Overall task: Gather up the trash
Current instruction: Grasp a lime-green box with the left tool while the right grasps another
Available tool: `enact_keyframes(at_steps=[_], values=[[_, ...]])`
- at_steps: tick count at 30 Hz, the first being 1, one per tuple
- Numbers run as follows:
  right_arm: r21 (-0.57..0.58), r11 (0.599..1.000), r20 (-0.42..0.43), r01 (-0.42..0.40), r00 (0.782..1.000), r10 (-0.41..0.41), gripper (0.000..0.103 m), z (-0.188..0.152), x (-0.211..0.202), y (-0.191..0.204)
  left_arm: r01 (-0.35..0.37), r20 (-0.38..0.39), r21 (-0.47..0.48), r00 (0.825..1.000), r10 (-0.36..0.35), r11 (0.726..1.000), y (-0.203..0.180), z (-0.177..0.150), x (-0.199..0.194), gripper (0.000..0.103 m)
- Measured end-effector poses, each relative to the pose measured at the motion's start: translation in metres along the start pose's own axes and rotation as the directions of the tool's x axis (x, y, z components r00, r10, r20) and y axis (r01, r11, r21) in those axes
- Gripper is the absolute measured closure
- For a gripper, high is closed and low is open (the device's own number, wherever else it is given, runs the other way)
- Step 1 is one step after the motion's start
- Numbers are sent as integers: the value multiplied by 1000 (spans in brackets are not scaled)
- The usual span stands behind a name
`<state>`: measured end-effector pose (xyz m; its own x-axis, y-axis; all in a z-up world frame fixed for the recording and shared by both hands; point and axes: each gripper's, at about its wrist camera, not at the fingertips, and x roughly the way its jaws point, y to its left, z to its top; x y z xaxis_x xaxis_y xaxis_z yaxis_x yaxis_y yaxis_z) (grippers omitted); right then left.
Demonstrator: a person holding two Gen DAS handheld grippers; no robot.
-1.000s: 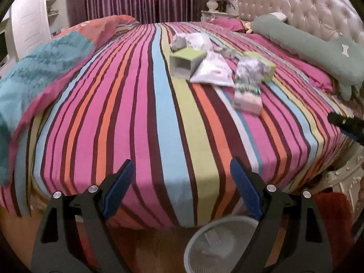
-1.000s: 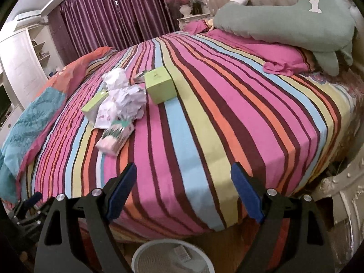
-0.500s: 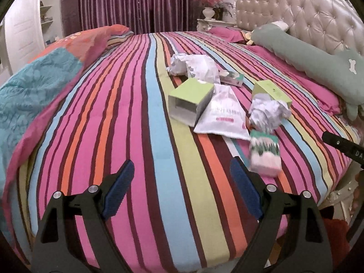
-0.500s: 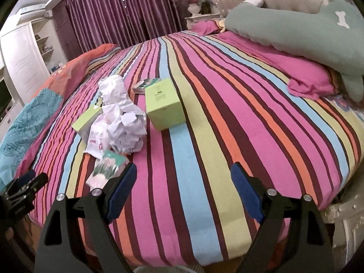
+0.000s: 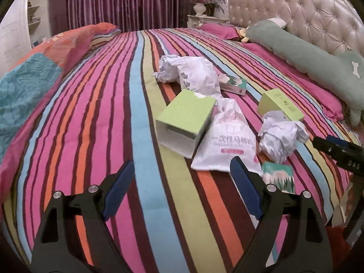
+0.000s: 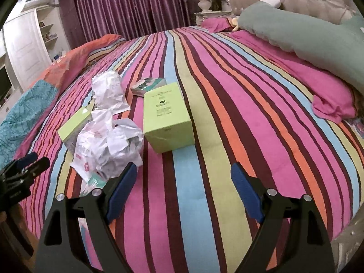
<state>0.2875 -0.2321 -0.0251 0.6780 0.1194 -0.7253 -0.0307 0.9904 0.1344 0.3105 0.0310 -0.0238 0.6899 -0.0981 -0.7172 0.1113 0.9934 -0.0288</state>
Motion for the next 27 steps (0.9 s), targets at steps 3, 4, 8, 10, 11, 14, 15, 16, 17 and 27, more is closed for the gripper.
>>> enact_keyframes(at_steps=[3, 4, 8, 10, 11, 14, 15, 16, 17, 27], values=[[-24, 1000, -12, -10, 1000, 9, 22, 5, 8, 3, 4, -9, 3, 1000, -3, 1000, 1, 7, 12, 19], [-32, 999, -16, -12, 1000, 12, 22, 6, 11, 4, 5, -13, 4, 1000, -5, 1000, 1, 9, 16, 19], [-64, 998, -13, -10, 1000, 9, 22, 13, 20, 7, 14, -28, 1, 1000, -14, 1000, 2, 17, 31, 19], [-66, 998, -14, -10, 1000, 9, 22, 18, 24, 7, 18, -31, 1, 999, -18, 1000, 3, 22, 37, 19], [-66, 998, -15, -12, 1000, 11, 22, 20, 27, 8, 20, -31, 2, 999, -19, 1000, 3, 24, 39, 19], [-83, 996, -21, -24, 1000, 23, 22, 27, 34, 11, 23, -35, 11, 999, -23, 1000, 3, 30, 47, 19], [-94, 995, -22, -29, 999, 27, 22, 30, 36, 13, 25, -36, 18, 999, -25, 1000, 2, 33, 50, 19], [-101, 994, -22, -32, 999, 30, 22, 32, 37, 14, 27, -37, 21, 999, -26, 999, 2, 35, 51, 19], [-106, 994, -24, -35, 999, 33, 22, 34, 40, 15, 28, -39, 24, 999, -27, 999, 2, 37, 54, 19], [-97, 993, -67, -63, 996, 57, 22, 57, 68, 14, 66, -82, -21, 994, -67, 998, 14, 54, 84, 19]])
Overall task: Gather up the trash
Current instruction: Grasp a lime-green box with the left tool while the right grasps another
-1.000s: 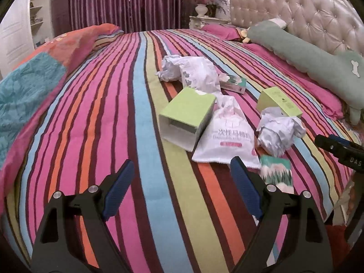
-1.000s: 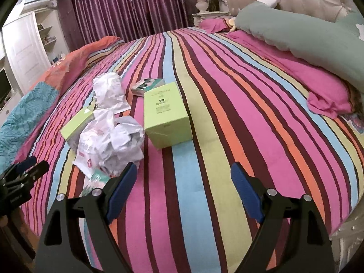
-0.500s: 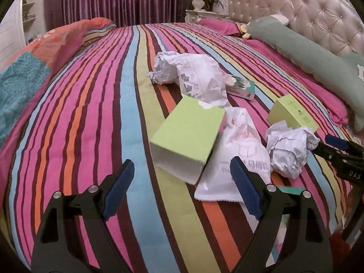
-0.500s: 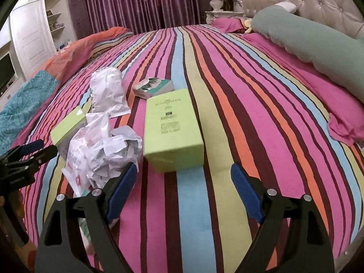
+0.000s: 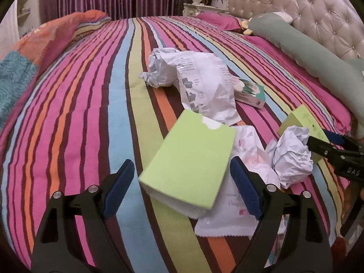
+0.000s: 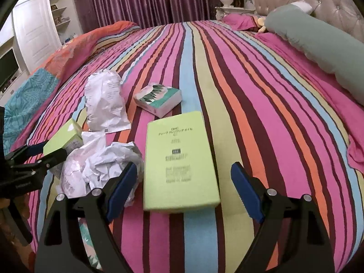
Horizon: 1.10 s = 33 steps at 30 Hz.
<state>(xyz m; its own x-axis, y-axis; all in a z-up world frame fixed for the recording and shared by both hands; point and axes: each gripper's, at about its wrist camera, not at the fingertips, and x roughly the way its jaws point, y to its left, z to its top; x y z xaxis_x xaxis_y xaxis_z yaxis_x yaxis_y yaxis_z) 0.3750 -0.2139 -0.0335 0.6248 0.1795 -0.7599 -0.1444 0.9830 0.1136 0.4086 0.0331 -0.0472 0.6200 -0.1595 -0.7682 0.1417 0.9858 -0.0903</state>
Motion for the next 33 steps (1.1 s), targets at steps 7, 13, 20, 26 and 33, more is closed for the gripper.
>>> enact_keyframes(at_steps=[7, 13, 20, 26, 33], values=[[25, 1000, -49, -19, 999, 21, 22, 12, 19, -7, 13, -65, -2, 998, -13, 1000, 5, 7, 25, 19], [62, 998, -94, -18, 995, 24, 24, 14, 32, -10, -1, -80, -108, 997, -7, 994, 15, 5, 35, 39], [-8, 1000, -88, 17, 996, -18, 46, 4, 20, 2, -33, -74, -98, 997, 26, 995, 15, 0, 27, 40], [41, 998, -65, 39, 997, -36, 46, -1, 1, -4, -50, -53, -130, 998, 43, 990, 22, -13, -4, 40], [104, 993, -51, 52, 998, -47, 46, -13, -32, -13, -75, -22, -141, 997, 72, 987, 22, -33, -48, 40]])
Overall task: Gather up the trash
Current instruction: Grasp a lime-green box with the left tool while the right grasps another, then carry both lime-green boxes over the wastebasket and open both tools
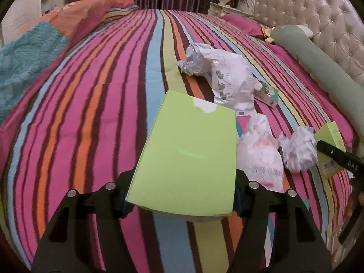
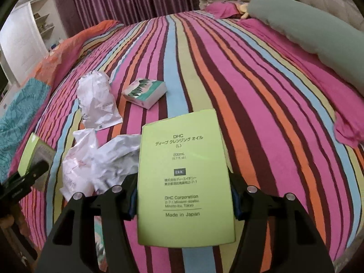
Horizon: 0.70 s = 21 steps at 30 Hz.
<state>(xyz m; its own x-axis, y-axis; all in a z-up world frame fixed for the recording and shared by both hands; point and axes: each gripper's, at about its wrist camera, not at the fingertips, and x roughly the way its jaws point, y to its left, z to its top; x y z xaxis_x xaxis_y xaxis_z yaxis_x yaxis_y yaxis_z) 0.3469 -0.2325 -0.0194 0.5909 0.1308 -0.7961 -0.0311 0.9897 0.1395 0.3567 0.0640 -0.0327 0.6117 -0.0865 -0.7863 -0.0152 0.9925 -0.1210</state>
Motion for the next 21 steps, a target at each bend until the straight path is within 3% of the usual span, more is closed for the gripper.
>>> enact_keyframes(at_steps=[21], values=[[55, 998, 82, -7, 997, 3, 46, -54, -104, -6, -16, 55, -9, 998, 16, 1000, 0, -83, -104, 40]])
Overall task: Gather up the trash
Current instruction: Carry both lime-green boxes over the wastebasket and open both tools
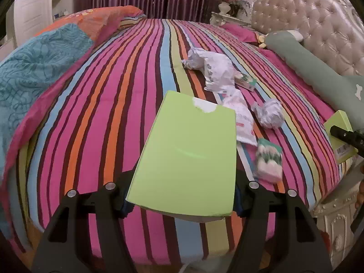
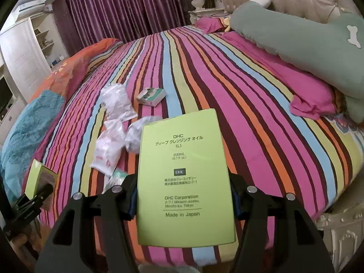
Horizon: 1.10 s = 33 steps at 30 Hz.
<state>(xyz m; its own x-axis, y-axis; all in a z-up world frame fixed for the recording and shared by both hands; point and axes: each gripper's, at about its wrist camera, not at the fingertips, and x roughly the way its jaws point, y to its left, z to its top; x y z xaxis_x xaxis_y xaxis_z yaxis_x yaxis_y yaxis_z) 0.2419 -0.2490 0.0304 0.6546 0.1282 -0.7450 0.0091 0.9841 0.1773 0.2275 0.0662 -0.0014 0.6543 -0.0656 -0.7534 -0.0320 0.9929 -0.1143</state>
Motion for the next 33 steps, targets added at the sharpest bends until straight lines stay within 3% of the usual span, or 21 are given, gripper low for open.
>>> enact_keyframes(at_steps=[11, 24, 29, 33], values=[[-9, 998, -26, -64, 998, 64, 46, -61, -35, 13, 12, -8, 14, 1000, -12, 1000, -8, -72, -42, 40], [-3, 997, -126, -75, 989, 74, 46, -144, -48, 23, 31, -106, 26, 994, -28, 999, -21, -156, -55, 40], [17, 998, -199, -62, 978, 65, 46, -181, -41, 22, 57, -183, 24, 982, -52, 998, -31, -190, -50, 40], [37, 998, -269, -54, 961, 62, 46, -210, -34, 19, 88, -261, -28, 961, -92, 996, -34, -214, -39, 40]])
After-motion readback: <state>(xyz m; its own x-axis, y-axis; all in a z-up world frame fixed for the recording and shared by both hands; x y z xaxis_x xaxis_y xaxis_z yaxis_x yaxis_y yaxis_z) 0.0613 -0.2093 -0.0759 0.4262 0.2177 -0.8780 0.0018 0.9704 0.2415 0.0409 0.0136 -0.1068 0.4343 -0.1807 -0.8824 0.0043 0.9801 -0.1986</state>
